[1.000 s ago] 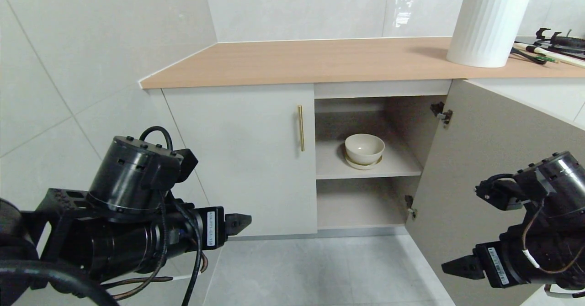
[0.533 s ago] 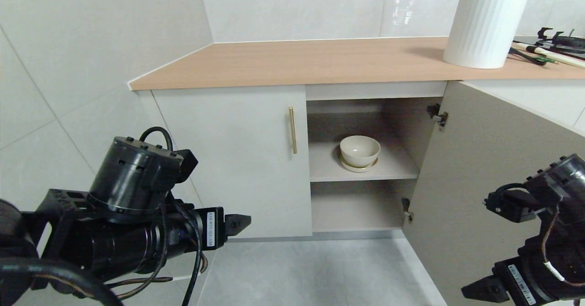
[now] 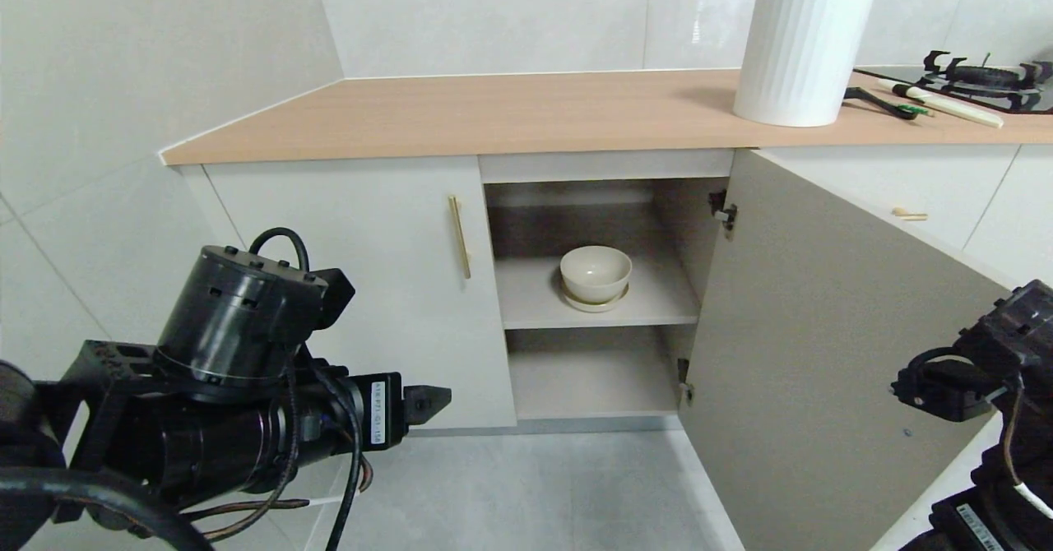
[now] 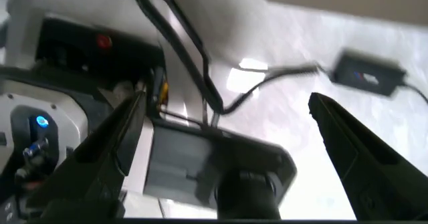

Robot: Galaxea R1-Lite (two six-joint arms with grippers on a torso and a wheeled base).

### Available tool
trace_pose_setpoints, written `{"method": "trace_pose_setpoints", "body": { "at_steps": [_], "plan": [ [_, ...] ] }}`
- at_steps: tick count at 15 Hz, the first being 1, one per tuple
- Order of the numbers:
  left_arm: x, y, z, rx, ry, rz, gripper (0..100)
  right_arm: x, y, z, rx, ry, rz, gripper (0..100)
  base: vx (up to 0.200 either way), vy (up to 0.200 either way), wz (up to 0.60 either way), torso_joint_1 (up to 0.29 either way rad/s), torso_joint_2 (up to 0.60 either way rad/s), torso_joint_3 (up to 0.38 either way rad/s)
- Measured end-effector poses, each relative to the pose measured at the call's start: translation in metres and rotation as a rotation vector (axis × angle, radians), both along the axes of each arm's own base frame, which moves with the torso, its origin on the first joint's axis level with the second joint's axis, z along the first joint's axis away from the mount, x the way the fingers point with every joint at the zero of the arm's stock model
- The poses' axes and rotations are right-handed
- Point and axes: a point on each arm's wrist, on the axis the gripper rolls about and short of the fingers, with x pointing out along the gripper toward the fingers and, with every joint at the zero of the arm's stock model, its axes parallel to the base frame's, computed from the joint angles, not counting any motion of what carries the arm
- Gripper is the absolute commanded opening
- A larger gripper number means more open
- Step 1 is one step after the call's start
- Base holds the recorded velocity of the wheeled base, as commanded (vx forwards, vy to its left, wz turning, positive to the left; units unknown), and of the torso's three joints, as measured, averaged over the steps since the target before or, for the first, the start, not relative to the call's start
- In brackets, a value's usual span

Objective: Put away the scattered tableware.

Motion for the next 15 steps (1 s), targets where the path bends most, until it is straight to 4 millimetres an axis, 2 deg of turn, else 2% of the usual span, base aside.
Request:
{"method": "trace_pose_setpoints", "body": {
  "at_steps": [3, 7, 12, 15],
  "plan": [
    [0.0, 0.0, 0.0, 0.0, 0.0, 0.0, 100, -0.004, -0.016, 0.014, -0.04, 0.049, -0.019, 100, 0.0, 0.0, 0.0, 0.0, 0.0, 0.0],
    [0.0, 0.0, 0.0, -0.001, 0.0, -0.001, 100, -0.026, -0.042, 0.04, -0.055, 0.033, -0.075, 100, 0.0, 0.0, 0.0, 0.0, 0.0, 0.0],
    [0.0, 0.0, 0.0, -0.002, 0.0, 0.0, 100, -0.067, -0.059, 0.065, -0.048, -0.163, -0.04, 100, 0.0, 0.0, 0.0, 0.0, 0.0, 0.0],
    [0.0, 0.0, 0.001, -0.003, -0.001, 0.0, 100, -0.083, -0.067, 0.076, -0.073, -0.261, -0.113, 100, 0.0, 0.0, 0.0, 0.0, 0.0, 0.0]
  ]
}}
